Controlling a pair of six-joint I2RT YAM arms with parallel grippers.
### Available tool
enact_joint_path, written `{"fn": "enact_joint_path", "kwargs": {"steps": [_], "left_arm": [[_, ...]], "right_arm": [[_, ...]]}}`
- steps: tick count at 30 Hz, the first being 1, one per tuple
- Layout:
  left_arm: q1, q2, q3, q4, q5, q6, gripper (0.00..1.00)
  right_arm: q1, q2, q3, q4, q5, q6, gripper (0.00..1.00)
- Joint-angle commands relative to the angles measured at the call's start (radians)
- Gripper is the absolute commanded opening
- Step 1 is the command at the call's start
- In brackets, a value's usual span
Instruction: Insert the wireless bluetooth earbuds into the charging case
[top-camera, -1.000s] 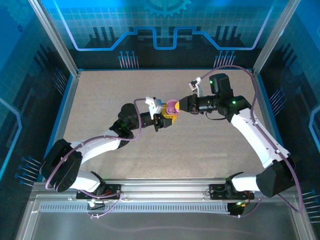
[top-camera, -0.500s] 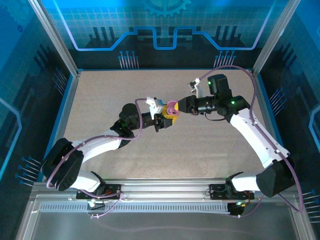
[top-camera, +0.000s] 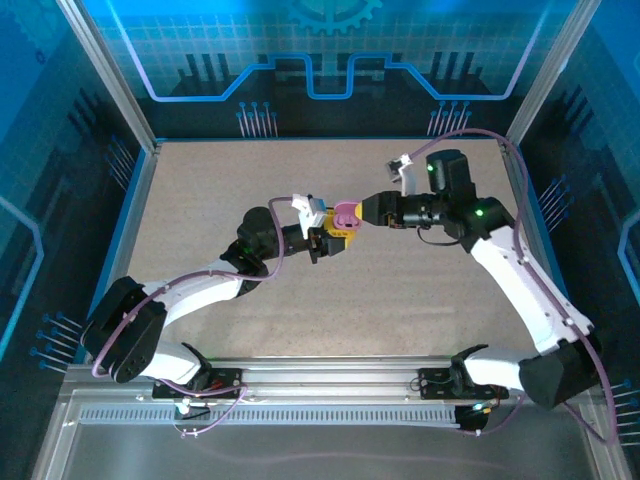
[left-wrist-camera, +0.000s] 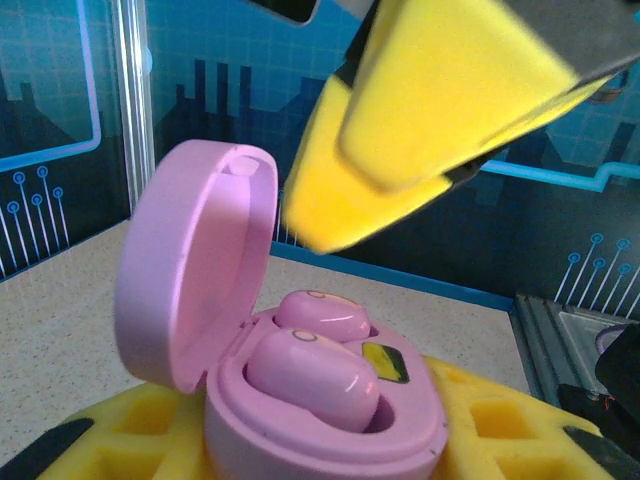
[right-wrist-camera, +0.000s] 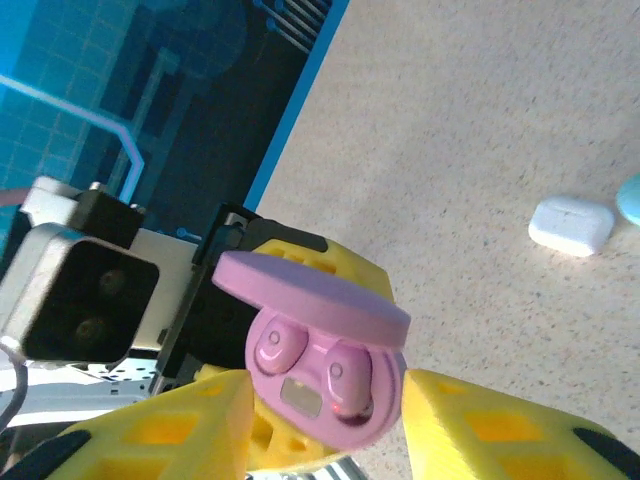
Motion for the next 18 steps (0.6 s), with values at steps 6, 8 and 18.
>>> {"fn": "enact_joint_path", "kwargs": {"steps": [6,8,18], "left_arm": [[-0.004,-0.036,0.012,0.068,0.039,0.039,0.31],[-0.003,-0.040,0.010,0.073,0.043,0.038,0.31],[-0.005,-0.050,0.018,0.062,0.056,0.033,0.31]], "right_arm": [[-0.074,-0.076,-0.037,0.076,0.162,0.094,0.53],[-0.081,-0.048,-0.011,0.069,0.148,0.114,0.54],[-0.068,0.109,0.119,0.044,0.013,0.154,0.59]]}}
